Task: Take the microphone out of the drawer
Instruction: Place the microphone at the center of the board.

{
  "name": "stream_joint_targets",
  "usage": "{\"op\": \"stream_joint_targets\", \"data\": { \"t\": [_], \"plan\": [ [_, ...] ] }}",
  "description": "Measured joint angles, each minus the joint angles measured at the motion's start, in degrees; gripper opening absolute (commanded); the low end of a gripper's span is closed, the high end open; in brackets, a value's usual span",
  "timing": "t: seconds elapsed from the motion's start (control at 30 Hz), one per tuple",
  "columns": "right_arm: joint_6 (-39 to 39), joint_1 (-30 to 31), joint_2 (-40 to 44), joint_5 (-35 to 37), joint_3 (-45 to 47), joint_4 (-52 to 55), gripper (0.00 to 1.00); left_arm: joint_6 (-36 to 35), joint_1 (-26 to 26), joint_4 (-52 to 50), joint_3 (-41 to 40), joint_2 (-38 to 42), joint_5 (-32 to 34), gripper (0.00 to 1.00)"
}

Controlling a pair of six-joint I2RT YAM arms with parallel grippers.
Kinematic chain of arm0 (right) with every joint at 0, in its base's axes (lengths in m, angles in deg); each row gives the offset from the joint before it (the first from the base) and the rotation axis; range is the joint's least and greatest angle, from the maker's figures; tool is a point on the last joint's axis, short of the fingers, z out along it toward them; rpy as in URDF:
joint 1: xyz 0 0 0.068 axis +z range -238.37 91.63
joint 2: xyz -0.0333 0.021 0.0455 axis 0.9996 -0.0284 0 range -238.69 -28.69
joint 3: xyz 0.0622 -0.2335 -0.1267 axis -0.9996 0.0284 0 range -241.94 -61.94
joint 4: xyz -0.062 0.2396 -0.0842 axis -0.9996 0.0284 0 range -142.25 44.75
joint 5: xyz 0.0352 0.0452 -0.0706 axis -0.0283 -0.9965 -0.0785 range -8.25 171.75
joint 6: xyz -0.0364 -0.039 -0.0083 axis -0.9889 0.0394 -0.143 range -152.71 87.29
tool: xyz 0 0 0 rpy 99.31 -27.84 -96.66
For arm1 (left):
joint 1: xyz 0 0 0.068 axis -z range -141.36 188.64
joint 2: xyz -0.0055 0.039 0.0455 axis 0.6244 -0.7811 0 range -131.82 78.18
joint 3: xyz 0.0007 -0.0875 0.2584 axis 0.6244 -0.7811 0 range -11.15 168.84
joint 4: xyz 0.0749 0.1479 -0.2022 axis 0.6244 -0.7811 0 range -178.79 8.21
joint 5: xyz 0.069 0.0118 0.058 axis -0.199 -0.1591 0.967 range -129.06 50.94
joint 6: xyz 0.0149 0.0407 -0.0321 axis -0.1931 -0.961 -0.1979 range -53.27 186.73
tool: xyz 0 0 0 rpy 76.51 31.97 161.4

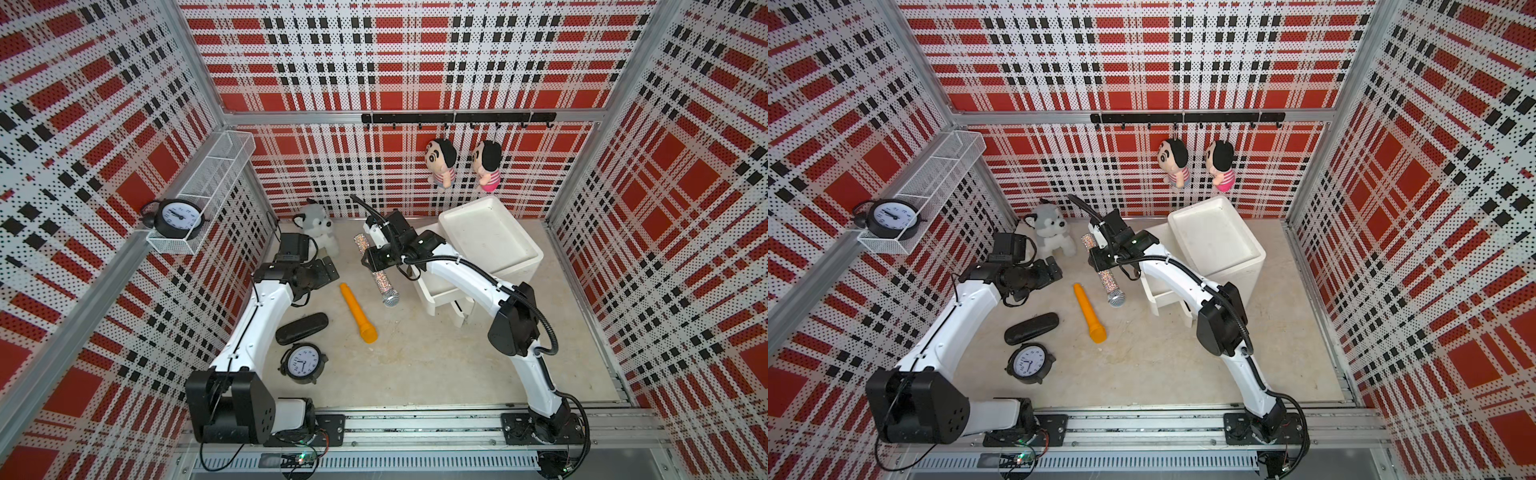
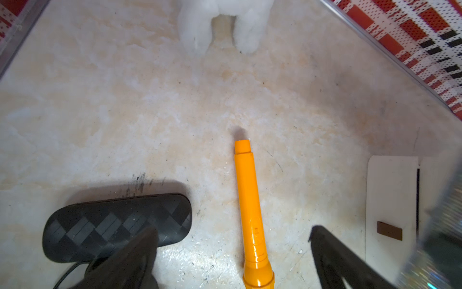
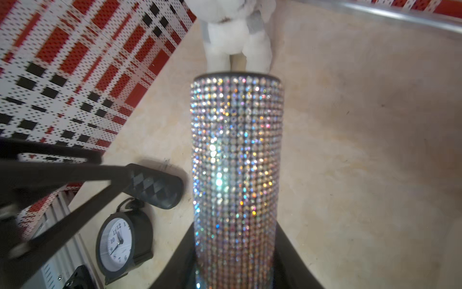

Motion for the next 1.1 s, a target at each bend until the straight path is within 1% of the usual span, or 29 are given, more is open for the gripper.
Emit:
{"op": "stream_joint_targets", "data": {
  "t": [0.13,0.37,0.63,0.73,0.9,1.1],
  "plan": [
    [1.2,1.4,-4.7,1.0,-1.6,-0.5,0.12,-0.2,0.5,-1.0,0.1,2.9,3.1,0.98],
    [3.1,2.2,-8.9,2.7,-1.9,-1.0,0.13,-0.2,0.5,-3.1,0.9,3.1,6.5,0.98],
    [3.9,2.2,-11.5,3.9,-1.8,-2.2,0.22,-0.5,0.4,-3.7,1.5,3.1,6.9,0.98],
    [4.1,2.2,-11.9,4.2,-1.2,-2.4,0.27,-0.6,0.4,-3.9,2.5,3.2,6.9,0.98],
    [4.2,2.3,-12.7,4.4,-0.2,-2.7,0.36,-0.6,0.3,-3.9,3.8,3.2,6.9,0.98],
    [4.2,2.6,-13.8,4.7,0.6,-2.7,0.52,-0.6,-0.4,-4.0,4.0,3.2,6.4,0.98]
  ]
}}
